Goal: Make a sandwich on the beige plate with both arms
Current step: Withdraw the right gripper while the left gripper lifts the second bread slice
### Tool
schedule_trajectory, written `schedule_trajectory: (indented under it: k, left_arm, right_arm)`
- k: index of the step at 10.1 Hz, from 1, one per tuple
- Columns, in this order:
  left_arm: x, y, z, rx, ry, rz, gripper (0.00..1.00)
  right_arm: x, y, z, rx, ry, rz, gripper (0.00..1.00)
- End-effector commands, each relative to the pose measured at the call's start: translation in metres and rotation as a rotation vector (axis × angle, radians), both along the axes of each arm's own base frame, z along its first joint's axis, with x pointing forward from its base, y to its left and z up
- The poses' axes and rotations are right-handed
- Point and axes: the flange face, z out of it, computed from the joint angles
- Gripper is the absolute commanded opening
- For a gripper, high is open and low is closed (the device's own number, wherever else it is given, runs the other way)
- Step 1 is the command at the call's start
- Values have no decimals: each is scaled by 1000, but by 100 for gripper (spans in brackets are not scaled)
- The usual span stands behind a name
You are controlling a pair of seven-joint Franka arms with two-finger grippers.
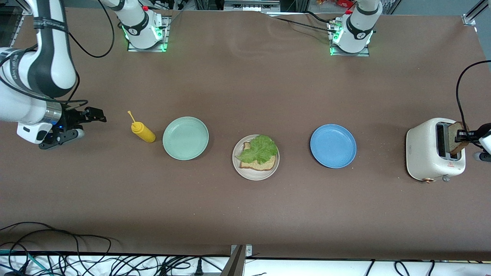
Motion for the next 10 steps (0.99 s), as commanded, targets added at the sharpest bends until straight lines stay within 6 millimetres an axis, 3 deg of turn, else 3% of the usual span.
schedule_trajectory:
  k: [1, 3, 5, 8, 10]
  left_arm:
    - [5, -15, 37, 65, -11, -63, 0]
    - [15, -31, 66, 61, -19, -76, 0]
    - [23, -53, 106, 46, -22, -91, 0]
    - [31, -85, 109, 17, -27, -130, 0]
    - [35, -98, 102, -47, -32, -128, 0]
  right_arm:
    - [-15, -28, -13, 136, -57, 129, 100]
    - [-21, -49, -29, 223, -99, 221, 100]
    - [-25, -76, -59, 334, -175, 332, 100]
    - [-33, -98, -123, 551, -328, 537, 100]
    - [-31, -89, -164, 677, -480, 684, 100]
